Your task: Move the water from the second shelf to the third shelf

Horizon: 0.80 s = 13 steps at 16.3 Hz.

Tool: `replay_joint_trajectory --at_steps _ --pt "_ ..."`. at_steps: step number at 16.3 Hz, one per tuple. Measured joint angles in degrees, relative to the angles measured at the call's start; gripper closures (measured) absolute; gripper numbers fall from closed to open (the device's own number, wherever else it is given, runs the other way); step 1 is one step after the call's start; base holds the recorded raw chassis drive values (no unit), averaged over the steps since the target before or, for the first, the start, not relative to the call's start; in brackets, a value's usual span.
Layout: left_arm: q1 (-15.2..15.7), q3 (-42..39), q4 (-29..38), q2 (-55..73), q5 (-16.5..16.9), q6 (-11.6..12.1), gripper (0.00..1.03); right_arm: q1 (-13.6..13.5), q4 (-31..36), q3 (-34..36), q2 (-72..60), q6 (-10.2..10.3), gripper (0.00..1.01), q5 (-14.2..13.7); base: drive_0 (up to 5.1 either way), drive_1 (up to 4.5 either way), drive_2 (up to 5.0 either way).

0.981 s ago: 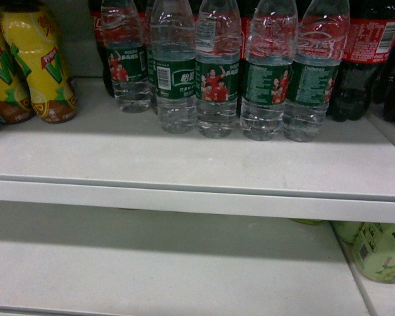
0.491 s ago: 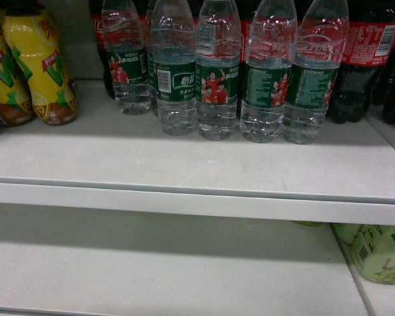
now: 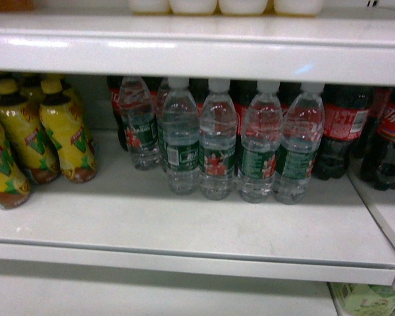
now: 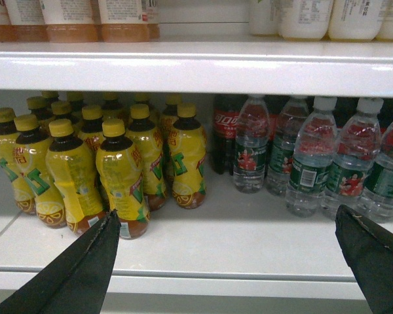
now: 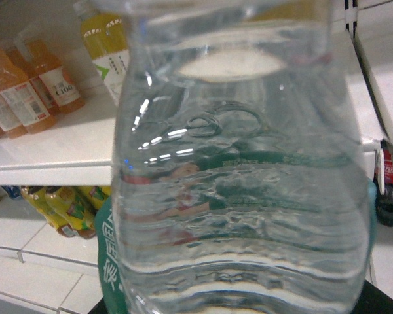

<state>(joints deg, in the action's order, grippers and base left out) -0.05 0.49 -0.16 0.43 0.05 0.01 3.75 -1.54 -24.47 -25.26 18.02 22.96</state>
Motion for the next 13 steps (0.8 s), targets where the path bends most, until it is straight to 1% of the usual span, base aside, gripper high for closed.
replay_joint_trajectory --at_steps 13 --pt "0.0 0.0 0.0 0.0 -0.1 0.0 0.05 0.0 0.1 -0.4 0.0 0.0 0.59 0.0 0.0 0.0 0.0"
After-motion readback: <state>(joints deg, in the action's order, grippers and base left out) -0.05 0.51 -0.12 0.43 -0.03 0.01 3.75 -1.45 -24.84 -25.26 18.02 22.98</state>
